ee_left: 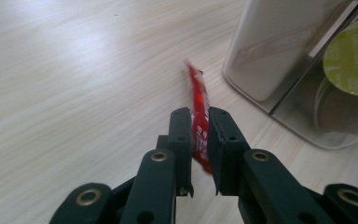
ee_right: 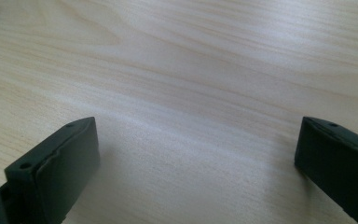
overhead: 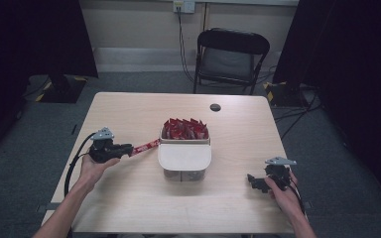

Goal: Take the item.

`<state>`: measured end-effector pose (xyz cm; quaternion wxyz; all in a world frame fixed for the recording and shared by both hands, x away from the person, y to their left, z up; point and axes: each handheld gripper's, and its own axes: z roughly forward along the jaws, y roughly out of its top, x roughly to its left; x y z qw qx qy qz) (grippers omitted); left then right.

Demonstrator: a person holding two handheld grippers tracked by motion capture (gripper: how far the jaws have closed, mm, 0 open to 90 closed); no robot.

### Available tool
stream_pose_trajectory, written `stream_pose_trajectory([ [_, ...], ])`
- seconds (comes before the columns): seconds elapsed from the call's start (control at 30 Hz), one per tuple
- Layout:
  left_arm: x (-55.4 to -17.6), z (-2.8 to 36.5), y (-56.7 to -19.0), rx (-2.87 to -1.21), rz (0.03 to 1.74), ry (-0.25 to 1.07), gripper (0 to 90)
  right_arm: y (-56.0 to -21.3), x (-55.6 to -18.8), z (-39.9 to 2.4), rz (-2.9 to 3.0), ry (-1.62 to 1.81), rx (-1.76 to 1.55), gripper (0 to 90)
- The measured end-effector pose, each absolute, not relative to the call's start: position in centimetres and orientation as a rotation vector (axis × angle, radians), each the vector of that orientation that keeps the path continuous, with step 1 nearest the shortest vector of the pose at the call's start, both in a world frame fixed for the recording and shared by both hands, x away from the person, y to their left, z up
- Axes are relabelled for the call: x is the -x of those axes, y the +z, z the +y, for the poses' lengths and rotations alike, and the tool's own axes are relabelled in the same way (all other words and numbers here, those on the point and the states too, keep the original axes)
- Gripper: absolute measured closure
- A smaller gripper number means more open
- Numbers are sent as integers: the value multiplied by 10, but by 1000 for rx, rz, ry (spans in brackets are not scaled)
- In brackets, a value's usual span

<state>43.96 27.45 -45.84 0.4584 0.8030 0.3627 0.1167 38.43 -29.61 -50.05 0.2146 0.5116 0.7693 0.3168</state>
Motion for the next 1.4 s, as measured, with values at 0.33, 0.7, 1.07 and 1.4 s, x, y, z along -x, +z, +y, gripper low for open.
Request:
stream_pose_trajectory([
  [0.33, -441, 270, -460, -1989, 919, 296, 654, -500, -384, -296, 2134, 879, -1419, 0],
  [0.7, -434, 275, -450, -1986, 988, 305, 350, -500, -384, -296, 2135, 880, -1418, 0],
  [1.07, -415, 294, -437, -1971, 1034, 355, 235, -500, -384, -296, 2136, 880, -1417, 0],
  [1.4, -394, 312, -444, -2001, 1103, 395, 158, -500, -384, -296, 2135, 879, -1417, 0],
])
